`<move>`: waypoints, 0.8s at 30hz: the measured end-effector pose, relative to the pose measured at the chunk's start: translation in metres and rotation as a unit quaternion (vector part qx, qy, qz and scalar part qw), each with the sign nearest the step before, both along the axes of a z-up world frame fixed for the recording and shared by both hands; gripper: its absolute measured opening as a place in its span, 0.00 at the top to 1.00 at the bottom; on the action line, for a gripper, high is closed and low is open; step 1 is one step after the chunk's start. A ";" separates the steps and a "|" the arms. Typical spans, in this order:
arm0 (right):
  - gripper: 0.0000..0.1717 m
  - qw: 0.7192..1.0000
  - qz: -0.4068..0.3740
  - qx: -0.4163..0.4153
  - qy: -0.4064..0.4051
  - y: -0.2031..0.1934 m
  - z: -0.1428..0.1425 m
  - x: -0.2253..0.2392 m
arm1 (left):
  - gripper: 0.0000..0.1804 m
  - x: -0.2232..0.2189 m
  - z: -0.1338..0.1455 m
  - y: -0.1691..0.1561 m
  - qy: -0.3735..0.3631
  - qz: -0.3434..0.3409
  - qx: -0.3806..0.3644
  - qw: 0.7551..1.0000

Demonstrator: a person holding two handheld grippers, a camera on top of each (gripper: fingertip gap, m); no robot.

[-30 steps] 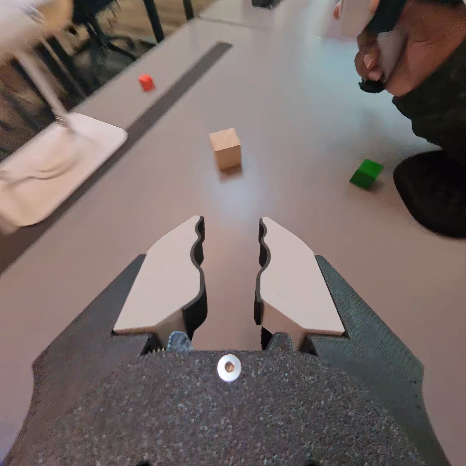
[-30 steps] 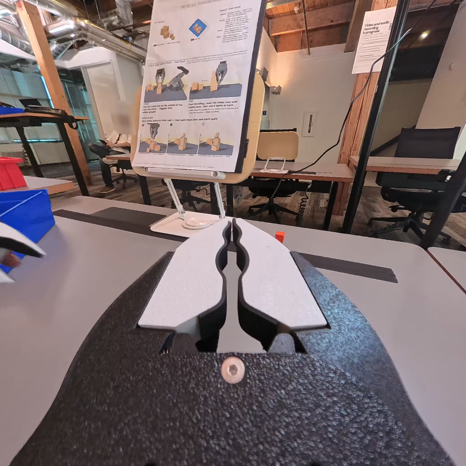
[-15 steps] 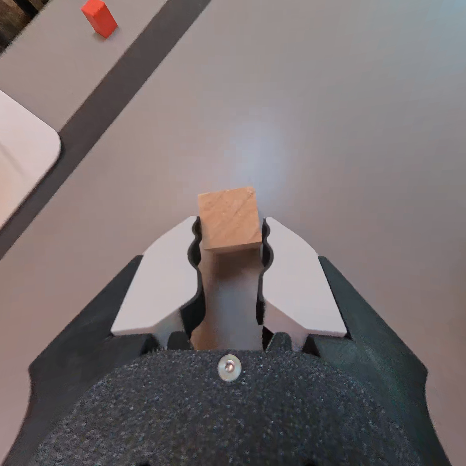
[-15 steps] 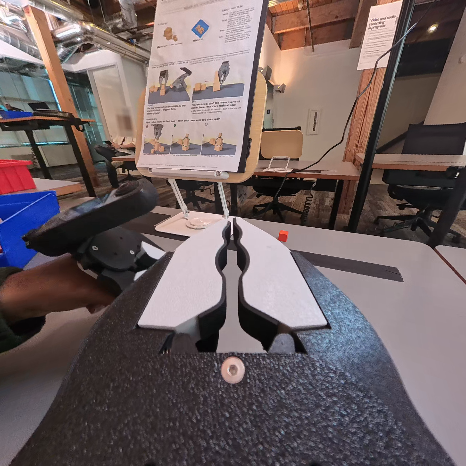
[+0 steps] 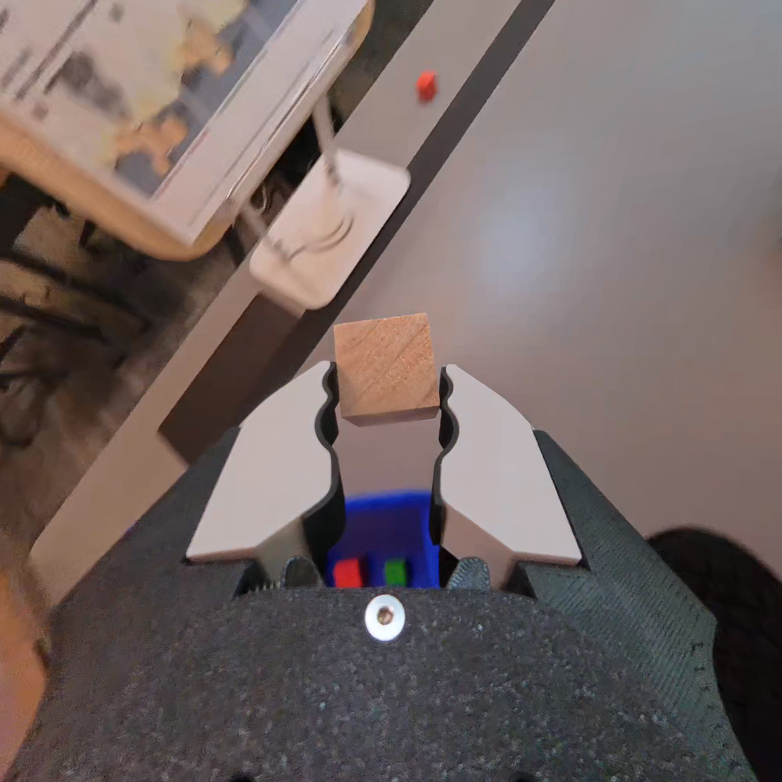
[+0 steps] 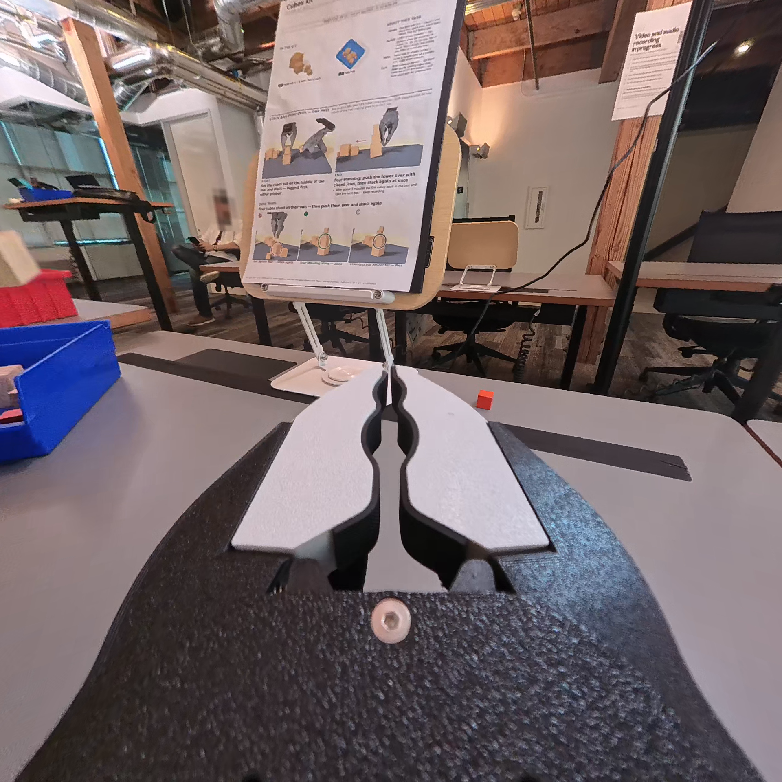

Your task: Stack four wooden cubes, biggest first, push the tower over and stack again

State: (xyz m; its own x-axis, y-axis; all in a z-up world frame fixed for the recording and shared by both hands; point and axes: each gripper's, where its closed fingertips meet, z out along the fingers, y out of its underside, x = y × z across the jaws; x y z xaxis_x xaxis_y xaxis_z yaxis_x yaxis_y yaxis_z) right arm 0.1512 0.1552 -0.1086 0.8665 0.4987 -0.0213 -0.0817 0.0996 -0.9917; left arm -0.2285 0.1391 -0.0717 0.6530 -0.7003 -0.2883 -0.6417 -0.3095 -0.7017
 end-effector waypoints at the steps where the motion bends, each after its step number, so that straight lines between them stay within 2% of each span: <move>1: 0.99 1.000 0.001 -0.001 -0.001 0.000 -0.001 -0.001 | 0.75 -0.035 -0.001 -0.004 0.016 0.029 -0.014 0.999; 4: 0.99 1.000 0.003 -0.001 -0.007 0.000 -0.002 -0.004 | 0.75 -0.122 -0.026 -0.019 0.050 0.083 -0.070 0.993; 8: 0.99 1.000 0.003 -0.003 -0.017 0.000 -0.006 -0.007 | 0.75 -0.186 -0.085 -0.039 0.064 0.102 -0.138 0.983; 12: 0.99 1.000 0.002 -0.009 -0.027 0.002 -0.013 -0.008 | 0.75 -0.215 -0.126 -0.043 0.085 0.098 -0.179 0.975; 18: 0.99 0.999 0.002 -0.015 -0.034 0.004 -0.019 -0.010 | 0.75 -0.232 -0.165 -0.039 0.158 0.063 -0.211 0.963; 24: 0.99 0.999 0.004 -0.020 -0.039 0.005 -0.023 -0.012 | 0.75 -0.243 -0.186 -0.033 0.194 0.057 -0.237 0.950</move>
State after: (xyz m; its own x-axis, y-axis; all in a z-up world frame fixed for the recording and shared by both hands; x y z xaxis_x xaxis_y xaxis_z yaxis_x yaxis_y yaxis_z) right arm 0.1394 0.1607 -0.1314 0.8625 0.5053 0.0256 -0.0048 0.0589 -0.9983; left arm -0.4718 0.1062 -0.2575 0.6421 -0.7419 -0.1932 -0.7664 -0.6152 -0.1849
